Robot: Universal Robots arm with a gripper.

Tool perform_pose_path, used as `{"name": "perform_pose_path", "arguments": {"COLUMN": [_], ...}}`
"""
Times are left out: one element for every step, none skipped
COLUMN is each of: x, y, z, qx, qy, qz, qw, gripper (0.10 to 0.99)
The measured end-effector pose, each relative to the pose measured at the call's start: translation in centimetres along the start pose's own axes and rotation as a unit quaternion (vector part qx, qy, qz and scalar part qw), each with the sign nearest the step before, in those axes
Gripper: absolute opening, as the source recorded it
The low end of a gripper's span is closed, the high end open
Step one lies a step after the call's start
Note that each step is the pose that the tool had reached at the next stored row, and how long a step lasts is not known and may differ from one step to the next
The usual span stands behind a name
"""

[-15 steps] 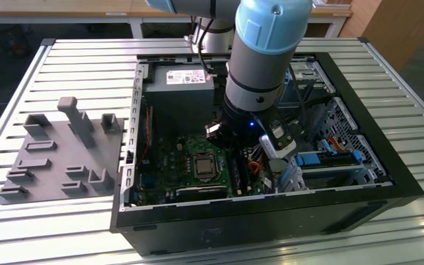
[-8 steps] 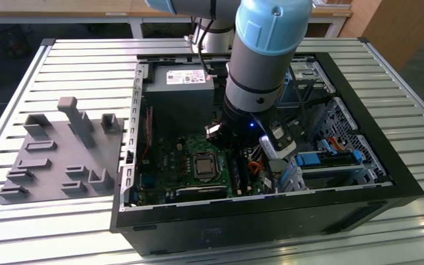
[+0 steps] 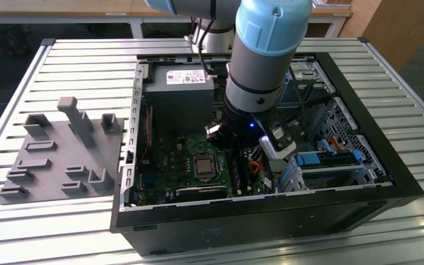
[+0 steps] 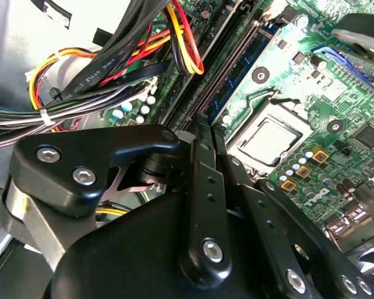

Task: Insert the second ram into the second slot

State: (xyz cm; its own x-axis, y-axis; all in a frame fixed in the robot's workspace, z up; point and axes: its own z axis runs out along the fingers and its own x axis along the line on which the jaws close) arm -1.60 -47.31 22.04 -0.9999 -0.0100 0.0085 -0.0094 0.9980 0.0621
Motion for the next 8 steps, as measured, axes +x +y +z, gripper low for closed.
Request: {"name": "perform_pose_path", "arguments": {"x": [-0.05, -0.08, -0.09, -0.12, -0.14, -0.16, -0.18, -0.19], "y": [0.0, 0.0, 0.0, -0.01, -0.01, -0.01, -0.03, -0.05], "z": [0.0, 0.0, 0.0, 0.0, 0.0, 0.0, 0.0, -0.01], "qx": [-0.0003, -0.0007, -0.0011, -0.0015, -0.0015, -0.0016, -0.0015, -0.0015], "qy": [-0.0001, -0.0001, -0.0001, -0.0002, -0.0002, -0.0002, -0.0003, -0.0003], "qz": [0.001, 0.001, 0.002, 0.003, 0.003, 0.004, 0.005, 0.005], "qw": [1.0, 1.0, 1.0, 1.0, 1.0, 1.0, 1.0, 1.0], "gripper": [0.133, 0.133, 0.133, 0.133, 0.133, 0.133, 0.133, 0.133]}}
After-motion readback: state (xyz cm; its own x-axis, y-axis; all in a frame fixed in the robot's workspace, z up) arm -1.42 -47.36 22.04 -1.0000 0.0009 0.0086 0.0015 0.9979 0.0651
